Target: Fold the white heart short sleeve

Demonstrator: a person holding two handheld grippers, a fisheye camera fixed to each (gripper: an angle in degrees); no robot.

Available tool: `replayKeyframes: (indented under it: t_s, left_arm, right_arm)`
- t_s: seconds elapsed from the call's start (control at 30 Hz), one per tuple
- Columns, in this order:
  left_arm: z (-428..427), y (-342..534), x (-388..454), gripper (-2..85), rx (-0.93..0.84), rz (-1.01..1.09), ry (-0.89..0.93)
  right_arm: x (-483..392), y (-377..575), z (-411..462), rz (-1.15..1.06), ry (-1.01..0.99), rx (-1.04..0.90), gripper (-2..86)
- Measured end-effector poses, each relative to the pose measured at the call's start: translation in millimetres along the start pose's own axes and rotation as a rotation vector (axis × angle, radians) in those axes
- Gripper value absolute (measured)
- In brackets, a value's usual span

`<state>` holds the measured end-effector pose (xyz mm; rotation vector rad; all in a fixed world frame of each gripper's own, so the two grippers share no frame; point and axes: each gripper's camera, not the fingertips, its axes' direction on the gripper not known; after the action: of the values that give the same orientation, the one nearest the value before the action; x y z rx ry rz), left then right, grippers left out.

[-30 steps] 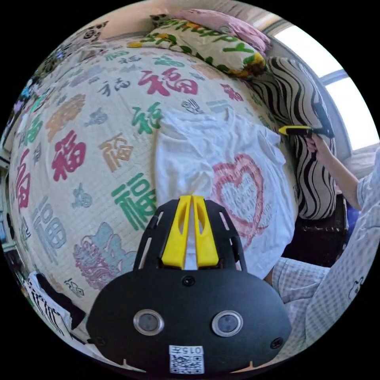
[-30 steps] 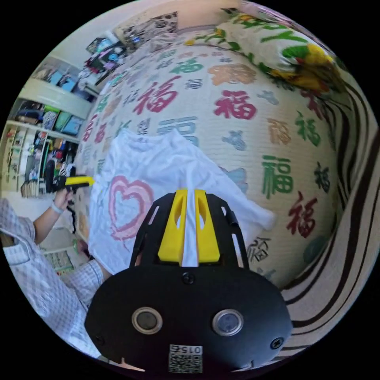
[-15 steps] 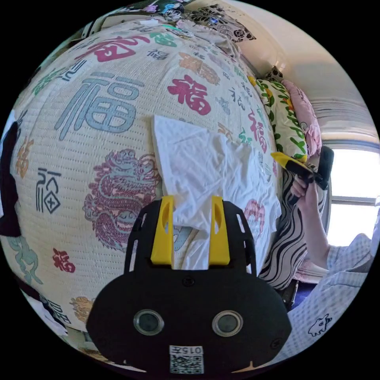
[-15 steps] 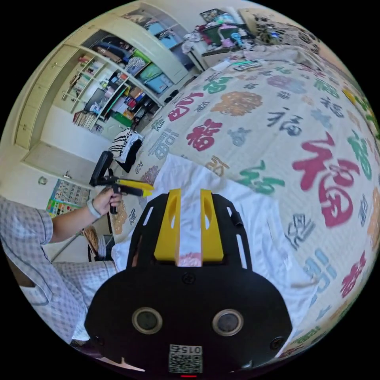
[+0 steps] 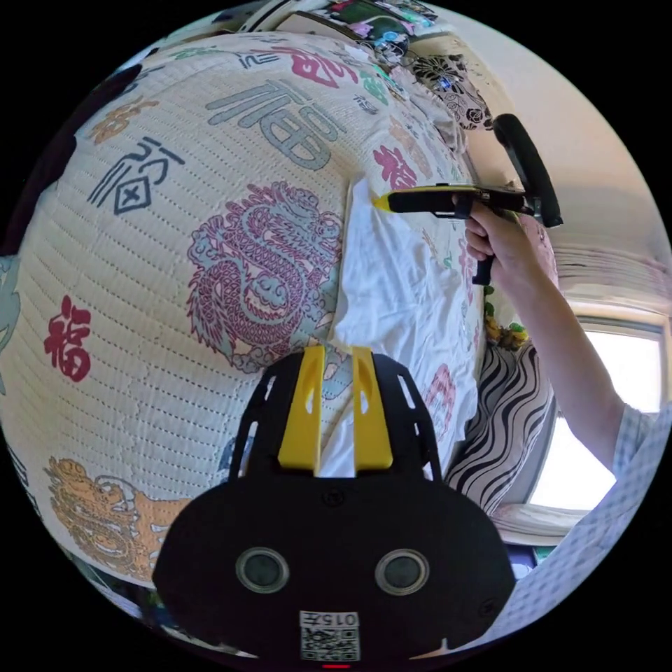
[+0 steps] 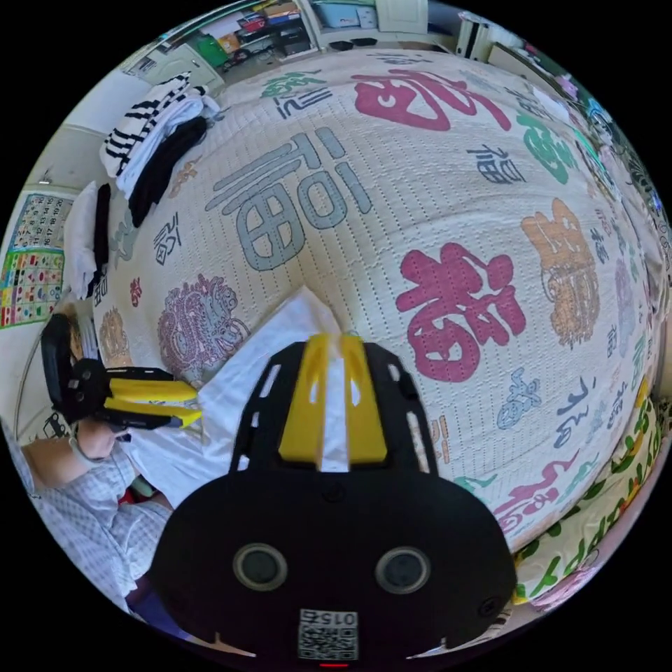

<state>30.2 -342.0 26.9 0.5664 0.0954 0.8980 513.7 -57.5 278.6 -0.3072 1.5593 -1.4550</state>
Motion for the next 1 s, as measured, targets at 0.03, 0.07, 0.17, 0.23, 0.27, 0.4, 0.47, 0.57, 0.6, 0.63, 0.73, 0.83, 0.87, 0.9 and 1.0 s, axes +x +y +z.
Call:
replayKeyframes:
  t_s: [0.03, 0.07, 0.17, 0.23, 0.27, 0.4, 0.47, 0.57, 0.6, 0.63, 0.73, 0.83, 0.87, 0.9, 1.0]
  left_arm:
    - [-2.4, -3.1, -11.8, 3.1, 0.006, -0.012, 0.052]
    - [-5.1, -7.0, -23.4, 1.6, 0.026, -0.022, 0.14]
    - [-9.4, -21.4, -42.4, 0.8, 0.059, -0.039, 0.195]
    - [-8.6, -29.8, -48.7, 1.5, 0.067, -0.028, 0.191]
    - [-5.1, -34.6, -54.4, 3.4, 0.061, -0.03, 0.213]
    - [13.2, -44.3, -72.4, 2.0, 0.032, -0.048, 0.287]
    - [25.1, -46.4, -83.6, 0.2, 0.034, -0.048, 0.271]
    - [22.8, -40.5, -97.8, -0.4, 0.102, -0.026, 0.219]
    - [24.1, -39.2, -100.4, -0.5, 0.103, -0.018, 0.214]
    - [29.9, -36.3, -105.9, -0.5, 0.103, -0.008, 0.206]
    - [53.0, -31.7, -123.6, -0.6, 0.101, 0.0, 0.197]
    - [74.4, -29.4, -140.6, -0.6, 0.094, 0.004, 0.203]
    - [82.0, -27.9, -142.6, -0.6, 0.09, 0.028, 0.174]
    - [85.8, -27.2, -143.2, -0.5, 0.087, 0.043, 0.155]
    - [105.3, -23.5, -150.4, -0.5, 0.067, 0.093, 0.078]
  right_arm:
    - [-0.2, -0.7, -3.3, -0.016, -0.021, 0.021, 0.2]
    - [2.5, -2.9, -6.5, 0.005, -0.05, 0.031, -0.4]
    - [7.8, -9.9, -11.9, 0.058, -0.098, 0.039, -0.9]
    - [8.7, -13.9, -10.7, 0.083, -0.1, 0.022, -0.9]
    - [7.9, -15.6, -9.5, 0.096, -0.092, 0.015, -0.9]
    - [1.6, -20.5, -6.4, 0.114, -0.073, -0.005, -0.7]
    - [-3.6, -23.8, -3.4, 0.118, -0.052, -0.03, -0.6]
    - [-7.5, -23.7, -4.1, 0.129, -0.013, -0.036, -0.6]
    - [-7.8, -23.5, -4.6, 0.132, -0.009, -0.033, -0.6]
    - [-8.1, -23.6, -4.3, 0.138, -0.008, -0.034, -0.6]
    - [-9.9, -21.8, 1.3, 0.155, -0.014, -0.048, -0.7]
    - [-2.6, -5.2, -8.6, 0.197, -0.066, 0.016, -0.7]
    - [6.6, 7.9, -20.4, 0.24, -0.097, 0.07, -0.6]
    - [11.8, 16.1, -27.4, 0.26, -0.118, 0.1, -0.6]
    - [30.0, 77.8, -67.2, 0.308, -0.215, 0.278, -0.5]
